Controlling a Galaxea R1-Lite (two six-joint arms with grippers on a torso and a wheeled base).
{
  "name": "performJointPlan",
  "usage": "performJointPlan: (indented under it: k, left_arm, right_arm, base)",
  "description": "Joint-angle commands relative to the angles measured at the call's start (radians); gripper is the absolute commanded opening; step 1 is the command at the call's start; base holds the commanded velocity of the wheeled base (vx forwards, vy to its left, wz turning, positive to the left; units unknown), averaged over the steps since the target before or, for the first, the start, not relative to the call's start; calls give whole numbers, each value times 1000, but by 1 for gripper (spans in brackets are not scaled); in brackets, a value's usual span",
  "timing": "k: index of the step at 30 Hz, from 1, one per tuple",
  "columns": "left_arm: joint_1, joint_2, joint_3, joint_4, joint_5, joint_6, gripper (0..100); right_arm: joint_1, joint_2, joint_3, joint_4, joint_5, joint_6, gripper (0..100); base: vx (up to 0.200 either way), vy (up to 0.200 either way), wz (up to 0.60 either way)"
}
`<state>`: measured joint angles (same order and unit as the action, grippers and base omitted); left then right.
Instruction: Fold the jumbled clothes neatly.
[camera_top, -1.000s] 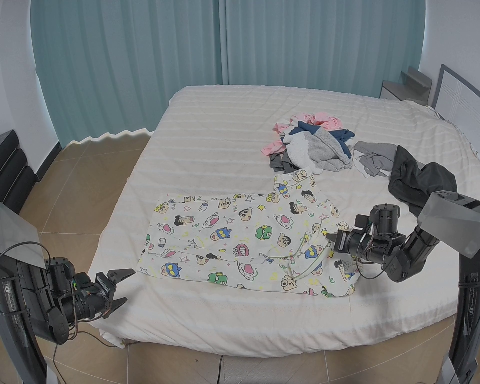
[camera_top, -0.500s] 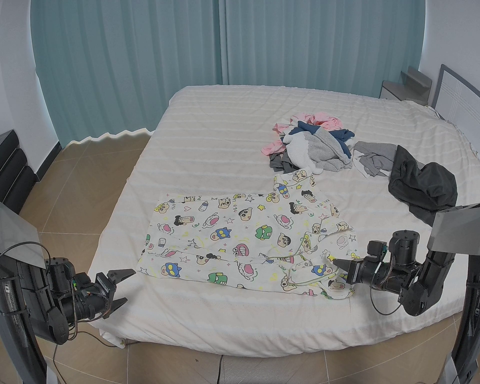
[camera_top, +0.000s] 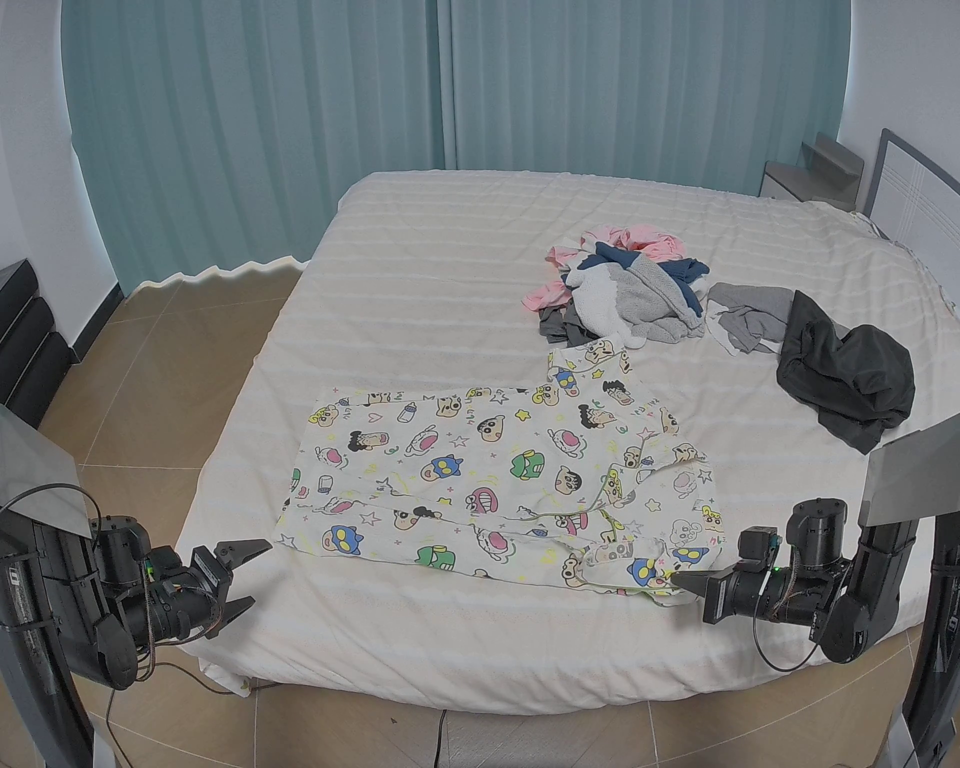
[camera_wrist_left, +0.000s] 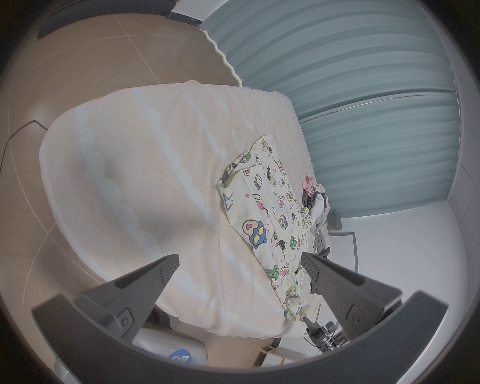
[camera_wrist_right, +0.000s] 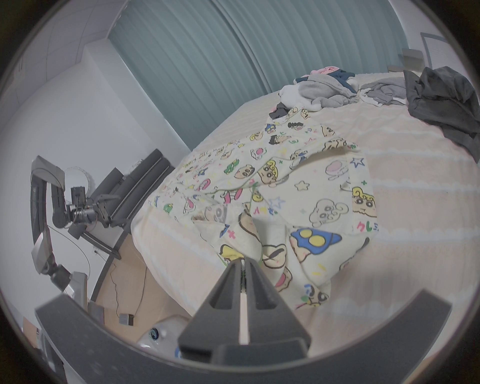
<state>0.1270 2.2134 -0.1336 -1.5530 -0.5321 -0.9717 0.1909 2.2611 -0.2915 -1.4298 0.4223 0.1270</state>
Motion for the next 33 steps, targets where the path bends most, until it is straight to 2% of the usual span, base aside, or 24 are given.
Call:
performJointPlan:
  k: [1, 8, 9, 13, 16, 25, 32, 33]
  left_arm:
    - [0, 2, 0, -18, 0, -1, 100]
    - [2, 2, 0, -18, -2, -1, 100]
    - [0, 2, 0, -18, 0, -1, 100]
    - [0, 2, 0, -18, 0, -1, 100]
    - [0, 2, 0, -18, 0, -1, 100]
    - [0, 2, -1, -18, 0, -1, 100]
    - [0, 2, -1, -18, 0, -1, 100]
    - [0, 2, -1, -18, 0, -1, 100]
  right_arm:
    - [-13, 66, 9, 2, -5, -43, 0]
    - [-36, 94, 8, -8, -30, -110, 0]
    - [-36, 94, 8, -8, -30, -110, 100]
    - [-42, 87, 12, -31, -30, -116, 100]
    - [-31, 77, 48, -106, -30, -116, 100]
    - [-37, -64, 55, -103, -31, -115, 100]
    - [-25, -94, 35, -101, -33, -106, 100]
    - [-5, -77, 6, -92, -45, -93, 100]
  base:
    - [0, 0, 0]
    - [0, 0, 0]
    - [0, 0, 0]
    - [0, 0, 0]
    - [0, 0, 0]
    - [0, 0, 0]
    - [0, 0, 0]
    - [0, 0, 0]
